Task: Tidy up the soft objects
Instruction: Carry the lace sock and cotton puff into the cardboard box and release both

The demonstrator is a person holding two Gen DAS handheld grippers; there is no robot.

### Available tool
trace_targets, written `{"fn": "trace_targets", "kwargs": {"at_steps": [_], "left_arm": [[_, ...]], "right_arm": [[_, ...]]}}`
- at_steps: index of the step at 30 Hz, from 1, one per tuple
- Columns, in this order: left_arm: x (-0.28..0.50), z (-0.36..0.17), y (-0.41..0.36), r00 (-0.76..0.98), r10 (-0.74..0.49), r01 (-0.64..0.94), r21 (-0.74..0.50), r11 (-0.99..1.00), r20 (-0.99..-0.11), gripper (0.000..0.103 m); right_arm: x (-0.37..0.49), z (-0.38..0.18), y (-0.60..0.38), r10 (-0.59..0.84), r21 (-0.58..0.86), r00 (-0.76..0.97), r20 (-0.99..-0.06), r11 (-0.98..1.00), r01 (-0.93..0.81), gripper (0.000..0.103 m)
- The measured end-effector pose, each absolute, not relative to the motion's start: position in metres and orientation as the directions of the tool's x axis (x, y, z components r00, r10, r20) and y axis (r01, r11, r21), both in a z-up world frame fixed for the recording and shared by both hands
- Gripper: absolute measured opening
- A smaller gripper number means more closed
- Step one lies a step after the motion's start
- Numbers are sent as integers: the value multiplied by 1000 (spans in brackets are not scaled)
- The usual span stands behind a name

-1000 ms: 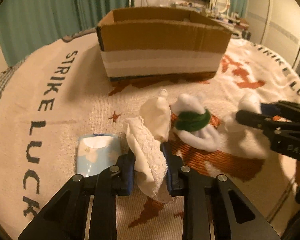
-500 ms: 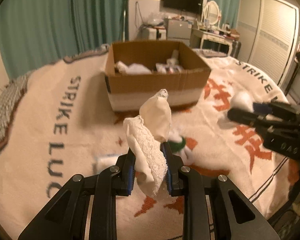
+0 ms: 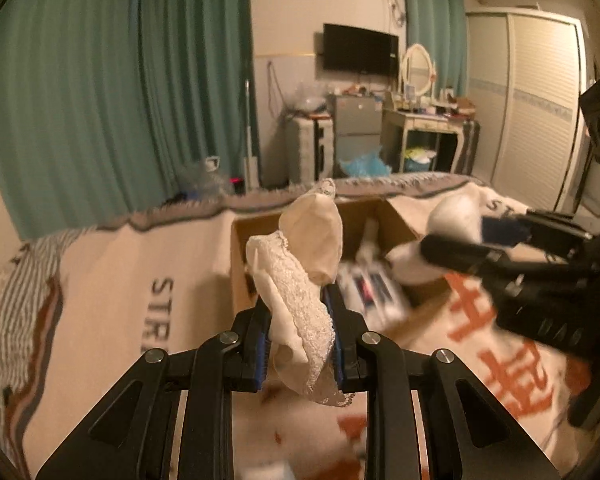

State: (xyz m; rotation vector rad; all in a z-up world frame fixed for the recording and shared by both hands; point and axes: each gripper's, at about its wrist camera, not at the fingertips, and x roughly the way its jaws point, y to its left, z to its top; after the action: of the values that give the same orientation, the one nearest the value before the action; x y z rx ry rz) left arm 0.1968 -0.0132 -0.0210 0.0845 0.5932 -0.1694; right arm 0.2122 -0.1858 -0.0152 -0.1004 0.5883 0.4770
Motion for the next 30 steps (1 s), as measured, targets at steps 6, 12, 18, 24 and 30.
{"fn": "trace_targets", "kwargs": {"at_steps": [6, 12, 18, 24, 30], "left_arm": [[259, -40, -20, 802, -147, 214, 49, 976, -579, 23], [301, -69, -22, 781, -122, 197, 56, 979, -613, 23], [307, -82, -28, 746, -105, 188, 57, 981, -658, 49], [279, -63, -26, 790, -29, 120, 109, 987, -612, 72], [230, 0, -16, 850, 3, 83, 140, 987, -527, 72]], "right_arm": [[283, -29, -172, 389, 62, 710, -586, 896, -440, 39], [343, -51, -160, 362, 53, 695, -621, 904, -423, 40], [370, -68, -160, 327, 68, 702, -633, 926, -371, 64], [355, -56, -180, 314, 100, 737, -598, 942, -321, 77], [310, -6, -198, 283, 59, 780, -559, 951, -303, 77]]}}
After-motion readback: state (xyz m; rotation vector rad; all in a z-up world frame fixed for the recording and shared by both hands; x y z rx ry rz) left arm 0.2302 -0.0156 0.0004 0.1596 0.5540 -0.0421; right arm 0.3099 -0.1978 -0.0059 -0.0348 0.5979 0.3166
